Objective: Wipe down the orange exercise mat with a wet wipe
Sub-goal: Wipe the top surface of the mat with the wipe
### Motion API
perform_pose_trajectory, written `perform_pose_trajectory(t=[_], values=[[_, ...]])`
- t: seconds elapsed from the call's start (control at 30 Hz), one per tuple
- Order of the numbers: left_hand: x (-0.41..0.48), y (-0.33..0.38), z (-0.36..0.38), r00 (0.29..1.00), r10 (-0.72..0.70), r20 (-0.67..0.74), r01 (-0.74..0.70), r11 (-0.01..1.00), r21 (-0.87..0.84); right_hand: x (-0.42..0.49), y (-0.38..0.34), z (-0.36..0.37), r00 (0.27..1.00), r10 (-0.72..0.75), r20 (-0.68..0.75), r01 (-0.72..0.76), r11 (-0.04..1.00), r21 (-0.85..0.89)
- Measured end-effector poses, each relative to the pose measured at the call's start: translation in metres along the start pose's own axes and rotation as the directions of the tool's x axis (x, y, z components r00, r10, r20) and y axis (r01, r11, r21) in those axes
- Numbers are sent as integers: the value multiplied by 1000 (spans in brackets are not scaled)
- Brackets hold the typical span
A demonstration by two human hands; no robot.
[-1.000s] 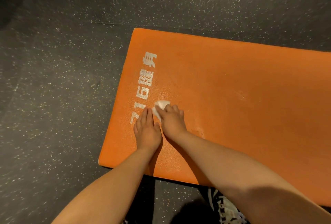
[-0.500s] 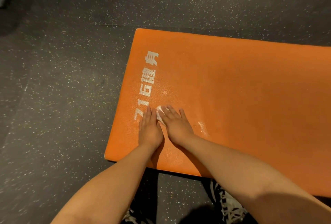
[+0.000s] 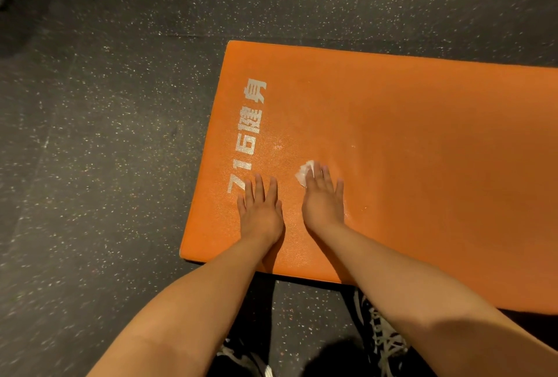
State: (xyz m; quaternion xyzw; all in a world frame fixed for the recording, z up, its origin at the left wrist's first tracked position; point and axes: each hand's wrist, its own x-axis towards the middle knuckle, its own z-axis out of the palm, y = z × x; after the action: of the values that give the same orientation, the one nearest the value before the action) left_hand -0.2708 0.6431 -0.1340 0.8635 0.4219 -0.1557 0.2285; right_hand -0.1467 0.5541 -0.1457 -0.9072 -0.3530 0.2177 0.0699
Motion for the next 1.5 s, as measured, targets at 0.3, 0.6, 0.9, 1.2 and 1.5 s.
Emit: perform_pose_trajectory(t=[0.3,0.6,0.9,1.2,1.5], values=[[-1,-7,-1,997,66,48,-66,998,16,-10,-14,12,973,-222,65,221,975,26],[6,-9,-14,985,165,-47,-164,986,25,-10,-30,18,971,-238,29,235,968,92],[48,-14,-22,974,166,-155,-169,986,-1,57,-53,-2,991,-130,13,129,989,77],[70,-16,-24,970,176,-166,-180,984,-7,90,-31,-10,993,91,-74,-88,995,46],[56,-10,-8,977,154,-147,-161,986,-36,44,-15,-1,995,-99,-20,98,995,-15]])
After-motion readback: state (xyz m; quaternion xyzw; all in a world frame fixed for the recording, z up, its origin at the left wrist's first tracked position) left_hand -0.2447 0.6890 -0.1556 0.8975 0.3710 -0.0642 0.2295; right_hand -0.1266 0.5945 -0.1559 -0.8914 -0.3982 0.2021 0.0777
